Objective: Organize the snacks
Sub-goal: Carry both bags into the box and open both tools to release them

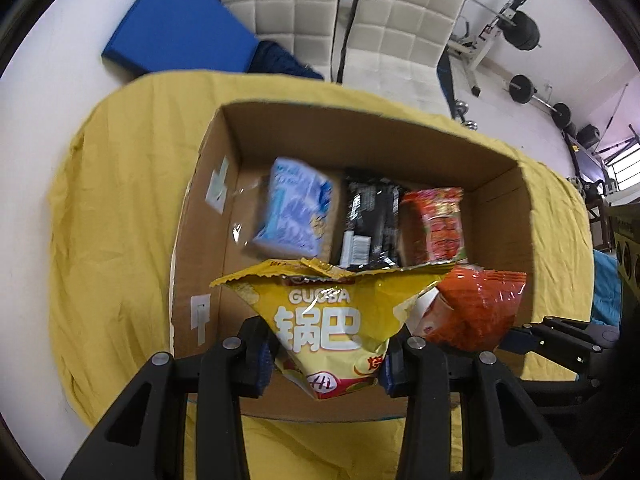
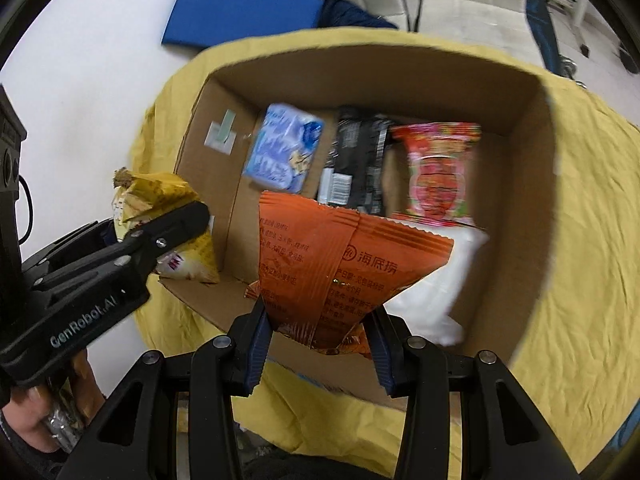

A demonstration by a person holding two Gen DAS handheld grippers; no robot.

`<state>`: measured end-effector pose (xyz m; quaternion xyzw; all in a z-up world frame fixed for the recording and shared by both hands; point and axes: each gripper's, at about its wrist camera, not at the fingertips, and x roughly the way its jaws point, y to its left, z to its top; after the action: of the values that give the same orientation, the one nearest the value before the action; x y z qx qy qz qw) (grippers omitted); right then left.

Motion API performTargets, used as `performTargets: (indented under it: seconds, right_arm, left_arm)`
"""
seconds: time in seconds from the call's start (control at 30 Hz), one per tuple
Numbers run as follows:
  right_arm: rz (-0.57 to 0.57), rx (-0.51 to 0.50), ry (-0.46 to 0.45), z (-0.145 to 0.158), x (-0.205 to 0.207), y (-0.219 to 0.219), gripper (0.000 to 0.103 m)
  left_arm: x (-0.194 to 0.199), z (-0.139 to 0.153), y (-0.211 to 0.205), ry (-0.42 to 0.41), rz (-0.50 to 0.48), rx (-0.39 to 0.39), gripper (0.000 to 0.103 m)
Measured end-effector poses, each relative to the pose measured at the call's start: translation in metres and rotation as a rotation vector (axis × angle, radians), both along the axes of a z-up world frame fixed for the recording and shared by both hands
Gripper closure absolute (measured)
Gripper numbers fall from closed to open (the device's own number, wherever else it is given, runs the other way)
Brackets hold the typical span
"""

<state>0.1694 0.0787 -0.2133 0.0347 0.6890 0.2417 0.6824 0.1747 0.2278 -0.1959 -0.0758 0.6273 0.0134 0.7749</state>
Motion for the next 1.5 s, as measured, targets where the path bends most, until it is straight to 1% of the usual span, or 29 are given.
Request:
performTargets:
  seconds: [0.13, 0.3, 0.43, 0.6, 0.8, 1.1, 1.27, 1.3, 1.37, 1.43, 1.5]
  right_arm:
    - [0.032, -0.016, 0.027, -0.018, 0.003, 0.023, 0.057]
    - [0.054, -0.038, 0.065, -0.038, 0.002, 0.035, 0.057]
    - [0.055, -0.052, 0.1, -0.059, -0.001, 0.039, 0.057]
    - [0.051, -0.064, 0.138, -0.083, 0.0, 0.043, 0.057]
    - [0.065, -0.067, 0.174, -0.101, -0.001, 0.048, 0.057]
    - [0.084, -0.087, 0.182, -0.111, -0.006, 0.064, 0.055]
    - [0.073, -0.095, 0.194, -0.111, -0.005, 0.063, 0.055]
    - [0.072, -0.096, 0.195, -0.109, -0.005, 0.057, 0.055]
    - [0.074, -0.101, 0.199, -0.105, -0.003, 0.053, 0.053]
    - [0.073, -0.109, 0.202, -0.102, -0.003, 0.051, 0.048]
    - [0.072, -0.108, 0.196, -0.097, -0.002, 0.047, 0.048]
  left_arm:
    - [0.003, -0.023, 0.006, 0.061, -0.018, -0.011, 0.066]
    - [0.006, -0.05, 0.008, 0.12, -0.04, -0.005, 0.066]
    - [0.006, -0.068, 0.009, 0.159, -0.038, -0.013, 0.066]
    - [0.005, -0.082, 0.009, 0.187, -0.044, -0.011, 0.066]
    - [0.0, -0.099, 0.013, 0.232, -0.043, -0.011, 0.066]
    - [-0.002, -0.111, 0.014, 0.269, -0.046, -0.019, 0.065]
    - [-0.004, -0.114, 0.018, 0.281, -0.028, -0.024, 0.065]
    - [-0.005, -0.114, 0.018, 0.283, -0.028, -0.022, 0.065]
    - [-0.008, -0.113, 0.02, 0.29, -0.024, -0.019, 0.064]
    - [-0.011, -0.111, 0.023, 0.295, -0.014, -0.031, 0.063]
    - [-0.014, -0.108, 0.025, 0.289, -0.007, -0.027, 0.059]
